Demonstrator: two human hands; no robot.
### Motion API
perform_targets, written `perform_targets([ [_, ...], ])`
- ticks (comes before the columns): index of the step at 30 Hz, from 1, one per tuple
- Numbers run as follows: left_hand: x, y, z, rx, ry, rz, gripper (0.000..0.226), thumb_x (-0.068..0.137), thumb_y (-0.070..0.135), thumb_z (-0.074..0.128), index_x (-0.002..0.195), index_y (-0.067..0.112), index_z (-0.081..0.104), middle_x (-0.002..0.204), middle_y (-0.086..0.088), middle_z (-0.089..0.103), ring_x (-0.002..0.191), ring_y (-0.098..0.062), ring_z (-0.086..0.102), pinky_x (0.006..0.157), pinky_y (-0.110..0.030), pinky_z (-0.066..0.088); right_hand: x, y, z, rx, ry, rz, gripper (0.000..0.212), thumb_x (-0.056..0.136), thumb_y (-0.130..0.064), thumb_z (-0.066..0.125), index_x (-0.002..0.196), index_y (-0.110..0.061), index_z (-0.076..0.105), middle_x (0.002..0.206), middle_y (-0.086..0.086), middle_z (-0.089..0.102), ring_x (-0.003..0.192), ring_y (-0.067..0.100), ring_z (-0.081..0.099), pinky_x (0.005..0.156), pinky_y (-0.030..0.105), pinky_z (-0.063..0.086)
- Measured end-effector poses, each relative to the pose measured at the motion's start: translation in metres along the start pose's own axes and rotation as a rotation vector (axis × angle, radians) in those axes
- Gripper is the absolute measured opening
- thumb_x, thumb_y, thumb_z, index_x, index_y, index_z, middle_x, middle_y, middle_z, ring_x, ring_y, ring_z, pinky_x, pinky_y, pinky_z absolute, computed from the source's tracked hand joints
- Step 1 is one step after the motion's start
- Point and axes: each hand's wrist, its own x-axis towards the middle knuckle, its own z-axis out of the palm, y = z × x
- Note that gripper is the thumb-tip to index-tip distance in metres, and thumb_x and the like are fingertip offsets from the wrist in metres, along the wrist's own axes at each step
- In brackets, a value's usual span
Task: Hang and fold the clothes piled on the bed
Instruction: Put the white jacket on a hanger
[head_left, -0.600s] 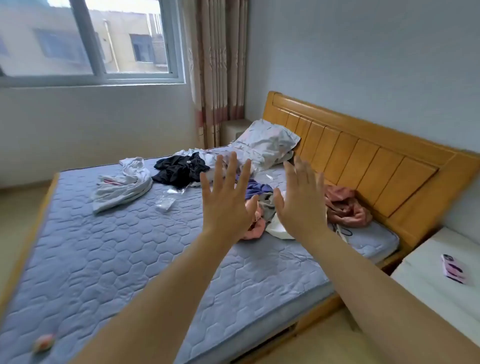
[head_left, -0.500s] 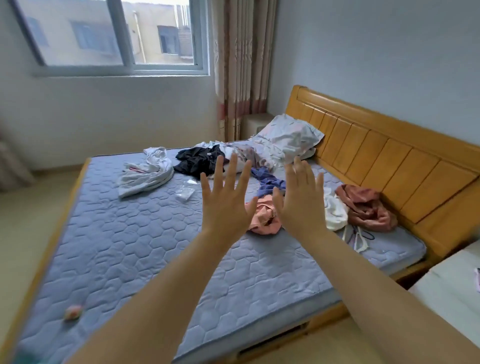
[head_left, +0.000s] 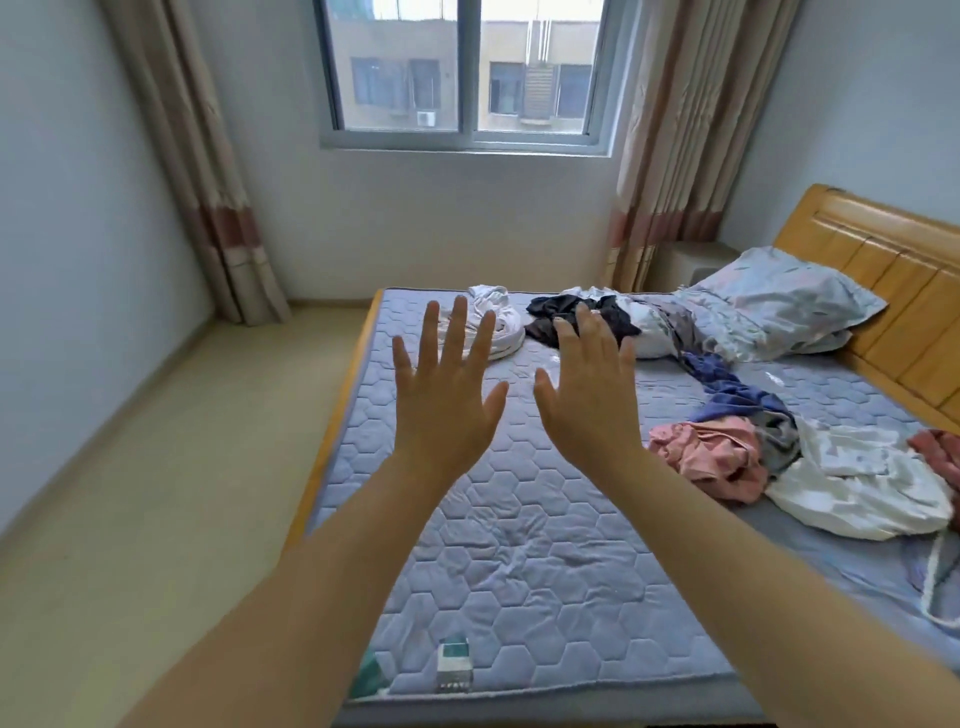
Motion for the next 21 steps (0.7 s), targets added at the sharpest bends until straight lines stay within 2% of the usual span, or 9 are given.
perform_targets([
  [2,-0.01,-0.059,-0.009,-0.007,-0.007,0.002,0.072,0.089,0.059,0.013,0.152,0.024,0.018,0.159,-0.009,0.015,0.146,-0.033,0.013,0.111,-0.057,0.006,0.007,-0.059,0.019,0.023,0.013,-0.024,0.057,0.093,-0.032,0.05,0.144,-0.009,0.035,0.155,0.014,0.023,0.143,0.031,0.02,0.116,0.052,0.007],
  [4,-0.02,-0.115,-0.015,-0.01,-0.008,-0.017,0.071,0.09,0.057,0.013,0.152,0.024,0.015,0.159,-0.009,0.016,0.146,-0.033,0.014,0.111,-0.06,0.012,0.015,-0.117,0.036,0.052,0.007,-0.038,0.056,0.094,-0.032,0.047,0.143,-0.009,0.034,0.155,0.014,0.024,0.143,0.031,0.02,0.116,0.052,0.007],
  [7,-0.032,-0.195,-0.019,0.016,-0.029,-0.062,0.068,0.09,0.054,0.018,0.15,0.022,0.014,0.158,-0.01,0.021,0.144,-0.034,0.021,0.106,-0.063,0.024,0.029,-0.192,0.059,0.072,-0.013,-0.055,0.058,0.09,-0.034,0.039,0.141,-0.007,0.037,0.152,0.016,0.029,0.141,0.033,0.025,0.115,0.054,0.013],
  [9,-0.035,-0.24,-0.02,0.004,-0.043,-0.092,0.066,0.09,0.053,0.019,0.149,0.022,0.017,0.157,-0.011,0.024,0.143,-0.035,0.025,0.105,-0.064,0.025,0.04,-0.231,0.074,0.07,-0.021,-0.077,0.058,0.088,-0.034,0.04,0.139,-0.006,0.04,0.149,0.017,0.034,0.138,0.034,0.03,0.113,0.055,0.019],
  [14,-0.033,-0.321,-0.01,0.0,-0.087,-0.134,0.065,0.09,0.052,0.019,0.148,0.021,0.023,0.155,-0.012,0.028,0.141,-0.036,0.029,0.105,-0.064,0.026,0.073,-0.3,0.117,0.038,-0.039,-0.125,0.054,0.091,-0.032,0.047,0.139,-0.008,0.041,0.148,0.016,0.036,0.138,0.034,0.031,0.113,0.054,0.021],
  [18,-0.023,-0.383,0.007,0.025,-0.094,-0.138,0.065,0.09,0.051,0.022,0.148,0.02,0.027,0.154,-0.011,0.03,0.141,-0.036,0.029,0.104,-0.064,0.027,0.104,-0.345,0.163,0.046,-0.075,-0.135,0.054,0.091,-0.038,0.033,0.135,-0.008,0.042,0.146,0.015,0.04,0.136,0.034,0.034,0.111,0.055,0.028],
  [21,-0.014,-0.44,0.027,0.042,-0.091,-0.114,0.064,0.09,0.048,0.027,0.148,0.02,0.024,0.155,-0.01,0.028,0.142,-0.035,0.027,0.105,-0.064,0.026,0.135,-0.385,0.206,0.095,-0.063,-0.153,0.049,0.092,-0.029,0.048,0.134,-0.004,0.044,0.143,0.019,0.041,0.134,0.036,0.036,0.11,0.053,0.03],
])
